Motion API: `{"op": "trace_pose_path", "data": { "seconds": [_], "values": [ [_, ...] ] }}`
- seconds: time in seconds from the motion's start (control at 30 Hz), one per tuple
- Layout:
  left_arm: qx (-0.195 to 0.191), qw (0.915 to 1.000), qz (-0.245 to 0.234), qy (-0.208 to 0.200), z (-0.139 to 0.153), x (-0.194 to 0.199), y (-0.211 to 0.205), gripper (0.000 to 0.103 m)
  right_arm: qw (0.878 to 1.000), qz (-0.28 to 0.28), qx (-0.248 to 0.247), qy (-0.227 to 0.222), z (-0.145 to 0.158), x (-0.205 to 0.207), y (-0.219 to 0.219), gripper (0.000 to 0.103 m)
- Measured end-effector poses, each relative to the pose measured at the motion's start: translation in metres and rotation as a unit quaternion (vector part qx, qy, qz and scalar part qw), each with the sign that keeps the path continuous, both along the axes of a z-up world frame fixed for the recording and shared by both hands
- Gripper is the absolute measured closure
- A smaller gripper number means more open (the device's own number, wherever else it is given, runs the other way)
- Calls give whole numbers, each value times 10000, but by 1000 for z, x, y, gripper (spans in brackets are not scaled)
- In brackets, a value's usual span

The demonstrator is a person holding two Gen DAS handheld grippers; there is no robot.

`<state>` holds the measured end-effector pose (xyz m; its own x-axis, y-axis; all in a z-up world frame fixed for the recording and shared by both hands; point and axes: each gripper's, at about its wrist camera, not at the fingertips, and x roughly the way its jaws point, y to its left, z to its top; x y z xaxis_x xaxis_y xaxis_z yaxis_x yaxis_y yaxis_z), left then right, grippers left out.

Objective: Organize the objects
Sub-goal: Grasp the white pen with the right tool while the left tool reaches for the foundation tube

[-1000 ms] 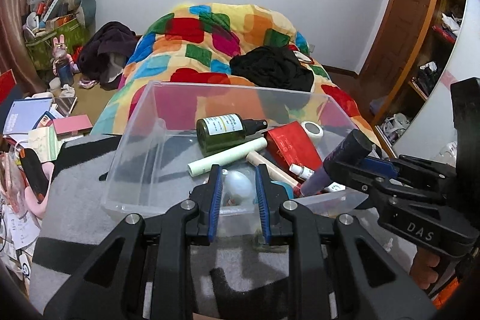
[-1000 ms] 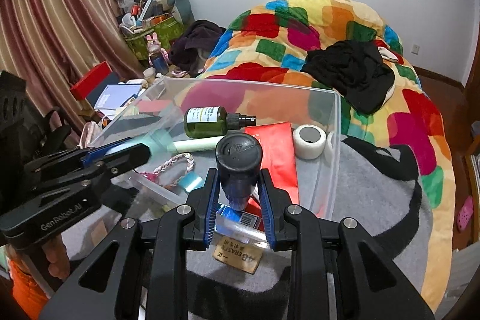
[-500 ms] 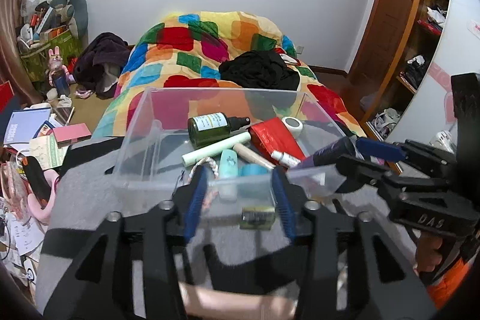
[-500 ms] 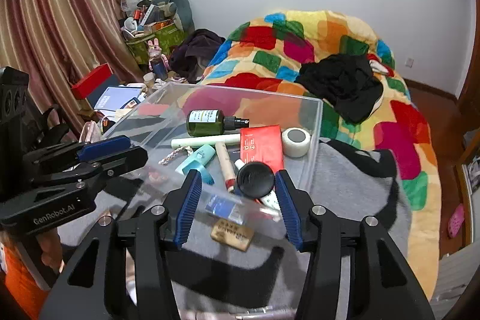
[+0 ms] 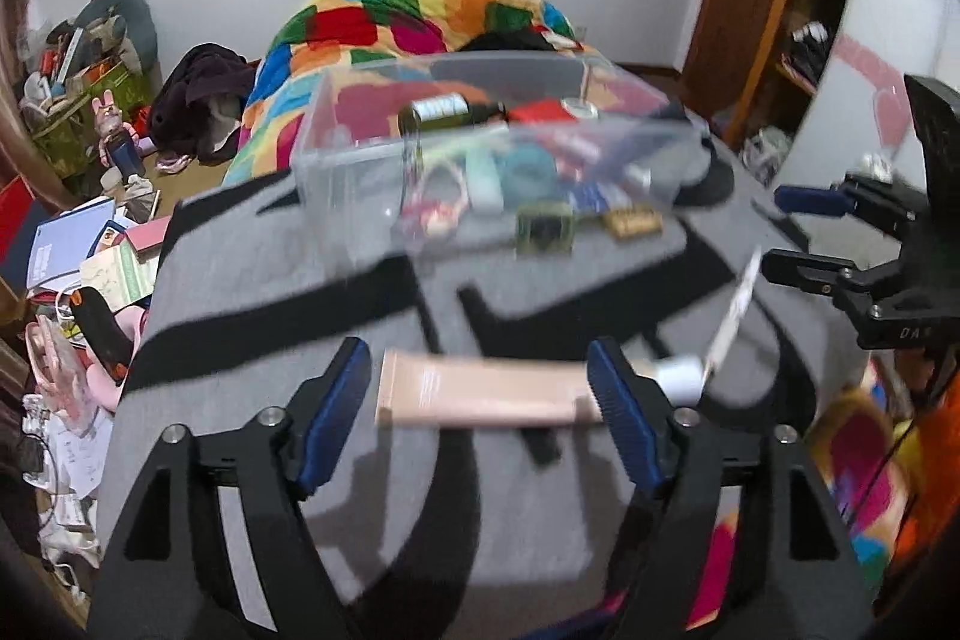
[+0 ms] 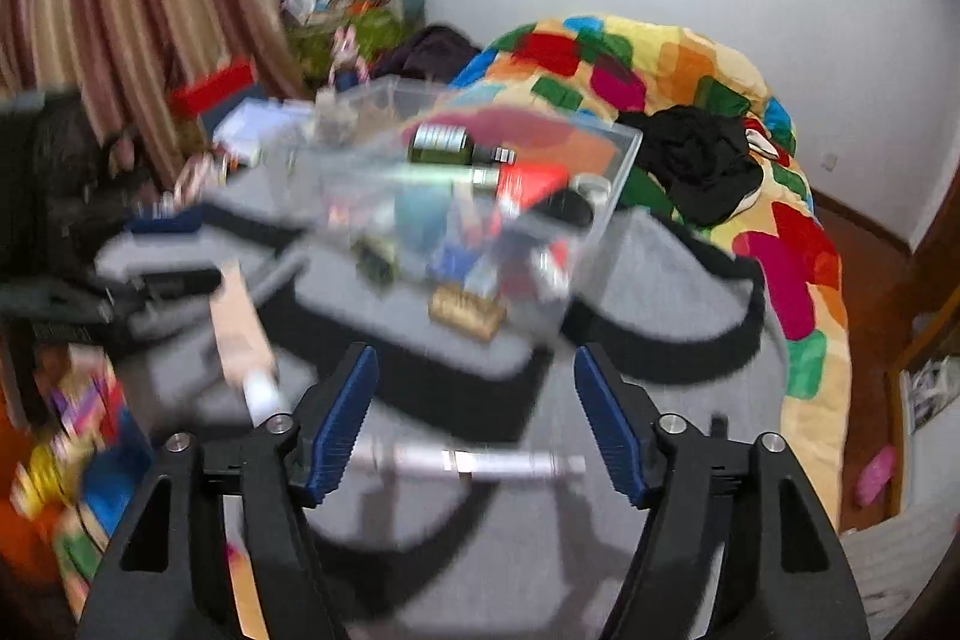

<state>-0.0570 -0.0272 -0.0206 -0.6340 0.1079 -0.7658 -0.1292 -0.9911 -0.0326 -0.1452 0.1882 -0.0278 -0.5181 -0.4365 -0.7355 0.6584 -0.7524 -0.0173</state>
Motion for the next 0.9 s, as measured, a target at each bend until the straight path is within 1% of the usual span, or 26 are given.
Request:
{"op": "trace_pose_path", "data": {
  "seconds": [0.07, 0.1, 0.17, 0.27, 0.43, 0.5, 0.63, 0.7, 0.73, 0.77, 0.8, 0.87, 0.9],
  "values": [
    [-118, 9998, -120, -116, -9, 4, 3, 25, 9997, 126, 225, -11, -10, 9, 4, 29],
    [-166, 9996, -149, -170, -14, 6, 4, 22, 9994, 177, 311, -9, -13, 11, 5, 29],
    [-229, 9991, -209, -295, -22, 4, 7, 20, 9985, 276, 474, 12, -19, 16, 4, 26],
    [-301, 9984, -292, -388, -28, -3, 13, 19, 9966, 452, 688, 33, -24, 15, -4, 21],
    [-497, 9969, -472, -379, -32, -18, 23, 16, 9898, 898, 1106, 41, -33, 4, -25, 20],
    [-601, 9959, -570, -370, -32, -24, 27, 16, 9881, 1037, 1140, 22, -33, -1, -30, 19],
    [-632, 9947, -731, -361, -30, -34, 33, 16, 9834, 1336, 1214, -188, -34, -13, -38, 19],
    [-694, 9934, -849, -331, -29, -39, 39, 16, 9820, 1419, 1186, -374, -35, -19, -40, 22],
    [-755, 9922, -939, -326, -29, -42, 42, 16, 9811, 1470, 1117, -578, -35, -23, -40, 25],
    [-793, 9913, -999, -335, -29, -45, 45, 16, 9804, 1507, 1063, -694, -35, -24, -39, 35],
    [-844, 9901, -1061, -354, -30, -48, 48, 16, 9793, 1556, 960, -865, -35, -26, -38, 40],
    [-904, 9880, -1183, -405, -32, -55, 54, 16, 9785, 1580, 821, -1041, -36, -25, -35, 54],
    [-912, 9871, -1246, -428, -33, -58, 57, 16, 9786, 1577, 769, -1073, -37, -23, -33, 56]
  ]
}}
